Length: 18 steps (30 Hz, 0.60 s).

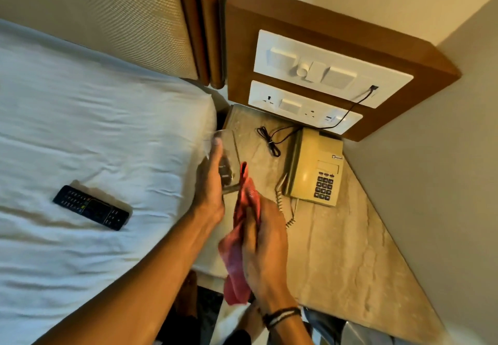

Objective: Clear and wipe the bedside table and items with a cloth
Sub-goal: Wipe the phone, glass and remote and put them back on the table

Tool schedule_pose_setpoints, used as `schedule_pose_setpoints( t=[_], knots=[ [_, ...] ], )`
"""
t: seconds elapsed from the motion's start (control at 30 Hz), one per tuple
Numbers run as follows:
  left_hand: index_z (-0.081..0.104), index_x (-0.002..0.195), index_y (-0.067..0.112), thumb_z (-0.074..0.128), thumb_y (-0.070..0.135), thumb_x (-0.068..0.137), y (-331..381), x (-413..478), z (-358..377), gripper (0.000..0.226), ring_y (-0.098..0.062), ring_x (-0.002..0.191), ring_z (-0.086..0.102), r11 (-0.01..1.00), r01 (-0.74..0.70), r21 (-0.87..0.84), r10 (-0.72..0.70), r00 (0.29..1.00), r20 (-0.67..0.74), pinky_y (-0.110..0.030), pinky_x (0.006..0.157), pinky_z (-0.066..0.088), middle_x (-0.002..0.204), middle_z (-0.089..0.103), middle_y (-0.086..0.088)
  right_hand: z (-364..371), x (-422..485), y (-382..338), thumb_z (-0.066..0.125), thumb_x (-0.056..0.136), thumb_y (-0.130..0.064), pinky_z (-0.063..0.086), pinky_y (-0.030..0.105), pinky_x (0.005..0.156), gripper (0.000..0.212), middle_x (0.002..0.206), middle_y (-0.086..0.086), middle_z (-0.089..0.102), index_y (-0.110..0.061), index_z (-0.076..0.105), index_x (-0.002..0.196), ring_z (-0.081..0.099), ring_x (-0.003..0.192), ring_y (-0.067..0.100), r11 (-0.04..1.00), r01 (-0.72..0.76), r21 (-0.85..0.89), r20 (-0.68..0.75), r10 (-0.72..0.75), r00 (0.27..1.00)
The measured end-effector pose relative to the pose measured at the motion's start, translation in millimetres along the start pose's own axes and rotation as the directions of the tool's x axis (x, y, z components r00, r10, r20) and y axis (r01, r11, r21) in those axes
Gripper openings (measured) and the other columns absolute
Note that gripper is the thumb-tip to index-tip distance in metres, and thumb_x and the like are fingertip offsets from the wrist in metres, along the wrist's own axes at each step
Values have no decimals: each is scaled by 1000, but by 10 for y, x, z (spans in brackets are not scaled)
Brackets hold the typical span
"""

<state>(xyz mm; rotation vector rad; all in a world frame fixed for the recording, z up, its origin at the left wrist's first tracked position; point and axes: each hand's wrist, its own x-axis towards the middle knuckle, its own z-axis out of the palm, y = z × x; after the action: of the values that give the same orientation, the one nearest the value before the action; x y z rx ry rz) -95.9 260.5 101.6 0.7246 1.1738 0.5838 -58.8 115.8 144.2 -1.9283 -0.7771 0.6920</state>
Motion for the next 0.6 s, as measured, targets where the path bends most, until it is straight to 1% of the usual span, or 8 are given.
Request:
schedule_pose_setpoints(
  t=[0.03,0.1,0.17,0.23,0.33,0.43,0.53,0.6],
  knots=[
    [80,104,22,63,85,82,9,110,-25,69,-15,91,74,998,-54,30,56,993,-105,-36,85,63,96,79,2,-49,-16,63,48,113,-24,49,11,93,44,121,-24,64,-65,57,128,59,113,-7,997,-63,38,-39,64,997],
    [70,95,19,79,71,80,-46,361,-86,55,-12,79,67,970,-167,177,199,962,-185,-33,75,57,85,71,0,-194,-3,242,51,110,-28,57,16,88,46,114,-25,69,-74,57,118,65,109,-6,972,-189,139,-160,211,964],
    [71,109,19,91,43,87,-127,548,-91,38,-20,94,71,931,-212,297,262,955,-140,-39,85,60,102,75,-5,-347,56,439,53,110,-30,62,37,96,36,119,-25,71,-60,61,129,68,113,0,955,-236,180,-282,280,918],
    [69,124,13,96,26,86,-198,706,-73,49,-32,111,73,894,-218,390,280,954,-107,-50,100,63,117,75,-13,-438,112,566,52,111,-31,59,48,104,32,123,-31,68,-54,60,133,66,117,0,948,-276,157,-312,313,897],
    [63,124,16,97,17,83,-237,933,38,53,-35,122,70,838,-259,481,323,945,-53,-54,109,60,127,72,-13,-448,169,614,50,113,-37,56,35,97,36,115,-48,64,-72,55,121,63,112,-13,961,-247,121,-322,274,906],
    [60,131,13,97,15,83,-239,1114,180,61,-29,124,66,787,-294,543,344,939,11,-45,111,59,133,67,-13,-412,254,658,47,107,-44,53,29,97,36,119,-52,60,-76,53,123,61,116,-15,963,-218,156,-339,259,904],
    [56,144,10,96,18,85,-234,1269,252,72,-20,125,61,731,-315,605,353,934,59,-6,94,53,140,64,-7,-361,319,703,46,107,-45,53,32,101,33,121,-51,60,-71,54,125,60,118,-15,959,-219,183,-345,271,899],
    [54,148,10,95,20,86,-245,1344,289,76,-17,128,58,704,-330,629,364,928,80,1,86,46,144,61,-4,-321,342,753,46,107,-46,55,41,107,31,127,-42,63,-61,57,132,61,123,-6,957,-204,204,-349,266,899]
  ],
)
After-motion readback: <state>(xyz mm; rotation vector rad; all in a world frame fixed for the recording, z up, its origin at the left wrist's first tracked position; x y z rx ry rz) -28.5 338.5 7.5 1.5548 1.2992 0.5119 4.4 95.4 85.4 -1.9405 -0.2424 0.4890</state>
